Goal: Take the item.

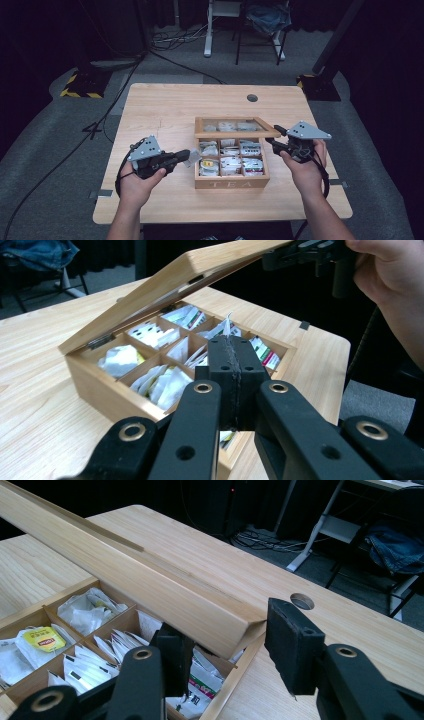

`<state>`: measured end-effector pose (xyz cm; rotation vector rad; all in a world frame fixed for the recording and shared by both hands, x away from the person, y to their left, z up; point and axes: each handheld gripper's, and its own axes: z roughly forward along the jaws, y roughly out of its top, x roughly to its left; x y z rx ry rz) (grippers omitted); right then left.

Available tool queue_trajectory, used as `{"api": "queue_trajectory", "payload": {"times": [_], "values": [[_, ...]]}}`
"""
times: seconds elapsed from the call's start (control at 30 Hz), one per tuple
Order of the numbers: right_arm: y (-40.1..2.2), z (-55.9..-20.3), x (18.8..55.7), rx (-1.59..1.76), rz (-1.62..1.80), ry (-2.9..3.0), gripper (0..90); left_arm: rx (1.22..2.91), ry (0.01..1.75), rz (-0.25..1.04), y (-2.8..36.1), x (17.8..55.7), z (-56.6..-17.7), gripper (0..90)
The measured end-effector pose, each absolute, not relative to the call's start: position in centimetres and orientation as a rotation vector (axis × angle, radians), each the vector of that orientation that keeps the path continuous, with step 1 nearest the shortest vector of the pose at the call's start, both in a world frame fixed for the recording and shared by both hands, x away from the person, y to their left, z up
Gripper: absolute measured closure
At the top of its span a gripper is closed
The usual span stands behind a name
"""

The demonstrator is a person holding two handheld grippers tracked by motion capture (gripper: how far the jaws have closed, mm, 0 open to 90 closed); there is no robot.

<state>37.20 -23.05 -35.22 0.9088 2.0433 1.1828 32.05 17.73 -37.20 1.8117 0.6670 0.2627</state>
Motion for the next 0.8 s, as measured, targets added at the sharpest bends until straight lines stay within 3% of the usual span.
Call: {"api": "queue_trajectory", "payload": {"times": [0.43,0.8], "values": [[-23.1,-35.3,37.2,0.912,1.191,2.043,54.8,1.829,0.836,0.393,19.9,32.4,-37.9,89.5],[-23.1,-35.3,37.2,0.914,1.192,2.045,54.7,1.818,0.931,0.409,21.0,33.3,-39.2,89.5]]}}
